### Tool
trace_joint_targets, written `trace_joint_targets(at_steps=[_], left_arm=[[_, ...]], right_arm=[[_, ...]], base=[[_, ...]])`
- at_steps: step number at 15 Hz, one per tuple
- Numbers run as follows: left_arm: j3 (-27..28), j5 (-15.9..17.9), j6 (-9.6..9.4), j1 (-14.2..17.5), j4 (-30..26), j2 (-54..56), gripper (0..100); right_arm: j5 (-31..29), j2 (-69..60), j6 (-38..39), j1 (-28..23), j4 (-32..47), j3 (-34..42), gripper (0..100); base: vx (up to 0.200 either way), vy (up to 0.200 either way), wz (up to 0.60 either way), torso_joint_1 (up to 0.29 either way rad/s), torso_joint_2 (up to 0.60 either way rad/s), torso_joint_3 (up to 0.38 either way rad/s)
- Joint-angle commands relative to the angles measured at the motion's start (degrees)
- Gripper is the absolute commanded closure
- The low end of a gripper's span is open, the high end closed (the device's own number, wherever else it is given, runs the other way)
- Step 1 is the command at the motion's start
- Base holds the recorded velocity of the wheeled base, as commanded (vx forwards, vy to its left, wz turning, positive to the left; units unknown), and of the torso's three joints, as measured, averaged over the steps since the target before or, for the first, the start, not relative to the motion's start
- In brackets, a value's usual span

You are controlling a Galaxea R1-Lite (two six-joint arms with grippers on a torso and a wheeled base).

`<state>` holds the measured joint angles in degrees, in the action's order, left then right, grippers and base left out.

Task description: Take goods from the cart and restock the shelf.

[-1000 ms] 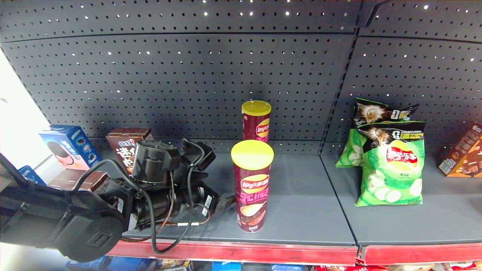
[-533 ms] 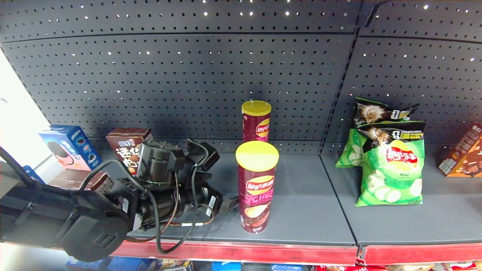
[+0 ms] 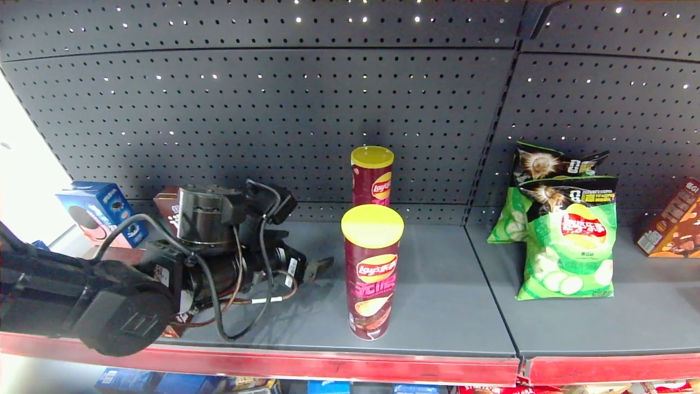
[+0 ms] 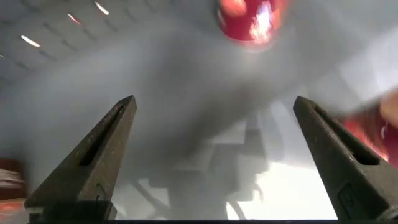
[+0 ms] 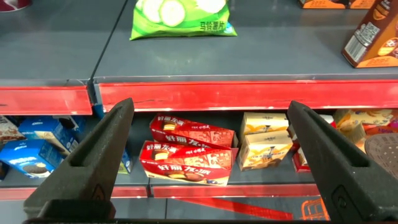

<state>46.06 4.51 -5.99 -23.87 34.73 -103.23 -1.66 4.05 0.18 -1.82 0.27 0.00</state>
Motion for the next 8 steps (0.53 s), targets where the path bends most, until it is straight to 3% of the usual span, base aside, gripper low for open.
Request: trace_joint_targets(at_steps=[1,3,8], left_arm=[[1.1,0.5,-0.34,1.9,1.0,4.3,0],[1.8,1.3,-0.25,1.5,1.1,7.6,0],[0.4,-0.8,0.1,1.5,1.0,18.9,0]], right_arm=[[0.0,0.1,0.0,0.0,0.0,0.0,0],[0.0,0.1,0.0,0.0,0.0,0.0,0],[0.0,0.1,0.0,0.0,0.0,0.0,0]], base=[[0.0,0.0,0.0,0.0,0.0,0.0],[0.0,0.0,0.0,0.0,0.0,0.0],[0.0,0.0,0.0,0.0,0.0,0.0]])
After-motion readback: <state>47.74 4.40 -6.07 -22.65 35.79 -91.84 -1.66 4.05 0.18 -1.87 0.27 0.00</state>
